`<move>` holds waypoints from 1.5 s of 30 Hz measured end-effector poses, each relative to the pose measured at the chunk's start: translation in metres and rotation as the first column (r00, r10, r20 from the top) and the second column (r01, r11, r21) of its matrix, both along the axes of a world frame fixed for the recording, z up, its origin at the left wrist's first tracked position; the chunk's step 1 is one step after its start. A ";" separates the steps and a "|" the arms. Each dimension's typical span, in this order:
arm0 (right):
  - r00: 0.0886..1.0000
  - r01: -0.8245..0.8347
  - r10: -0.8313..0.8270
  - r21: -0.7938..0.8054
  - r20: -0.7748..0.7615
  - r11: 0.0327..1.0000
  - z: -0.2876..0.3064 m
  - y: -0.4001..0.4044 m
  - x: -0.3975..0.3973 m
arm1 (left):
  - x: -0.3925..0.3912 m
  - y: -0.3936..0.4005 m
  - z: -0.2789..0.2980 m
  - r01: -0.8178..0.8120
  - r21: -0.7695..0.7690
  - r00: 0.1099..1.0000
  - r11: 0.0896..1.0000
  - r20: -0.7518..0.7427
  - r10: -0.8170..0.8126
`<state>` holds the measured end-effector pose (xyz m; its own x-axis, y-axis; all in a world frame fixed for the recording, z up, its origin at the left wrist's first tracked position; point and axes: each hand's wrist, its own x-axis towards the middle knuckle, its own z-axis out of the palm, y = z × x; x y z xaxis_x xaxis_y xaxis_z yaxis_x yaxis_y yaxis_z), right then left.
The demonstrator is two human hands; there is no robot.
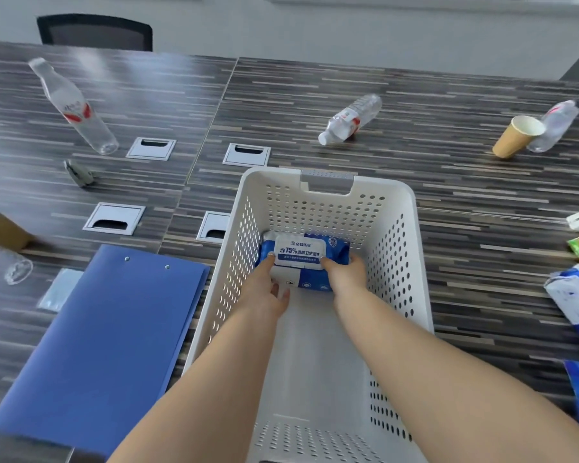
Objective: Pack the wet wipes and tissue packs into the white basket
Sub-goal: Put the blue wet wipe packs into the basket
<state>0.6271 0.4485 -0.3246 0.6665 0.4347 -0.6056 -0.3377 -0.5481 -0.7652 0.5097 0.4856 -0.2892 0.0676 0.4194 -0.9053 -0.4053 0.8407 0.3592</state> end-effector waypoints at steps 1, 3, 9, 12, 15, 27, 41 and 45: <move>1.000 -0.007 0.007 0.022 0.004 1.000 0.009 -0.003 0.000 | -0.002 -0.004 0.009 -0.005 0.021 1.000 1.000 0.008 0.005; 1.000 -0.029 0.028 0.067 0.013 0.997 0.026 -0.005 0.000 | -0.003 -0.012 0.023 -0.002 0.060 1.000 0.998 0.025 0.001; 0.992 -0.024 0.067 0.361 -0.106 0.932 0.102 -0.036 -0.003 | 0.005 -0.044 0.069 0.169 0.349 0.981 0.922 0.033 -0.193; 0.993 -0.061 0.101 0.488 -0.055 0.871 0.138 -0.064 0.002 | 0.014 -0.063 0.098 0.212 0.495 0.966 0.842 0.025 -0.258; 0.993 -0.110 0.112 0.539 0.029 0.835 0.161 -0.090 0.013 | 0.026 -0.083 0.119 0.241 0.587 0.953 0.773 0.008 -0.303; 0.996 -0.029 -0.020 0.526 0.089 0.850 0.154 -0.211 0.122 | 0.125 -0.179 0.131 0.402 0.613 0.881 0.681 -0.056 -0.469; 0.987 0.137 -0.149 0.192 0.052 0.972 0.062 -0.402 0.307 | 0.285 -0.320 0.029 0.643 0.310 0.765 0.700 -0.236 -0.599; 0.988 0.148 -0.152 0.117 0.031 0.982 0.044 -0.432 0.338 | 0.303 -0.339 0.003 0.674 0.229 0.736 0.702 -0.296 -0.610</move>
<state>0.9647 0.0161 -0.2805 0.7516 0.3927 -0.5299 -0.3781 -0.4019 -0.8340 0.8127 0.1470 -0.2861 0.2709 0.5862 -0.7636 0.2930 0.7054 0.6454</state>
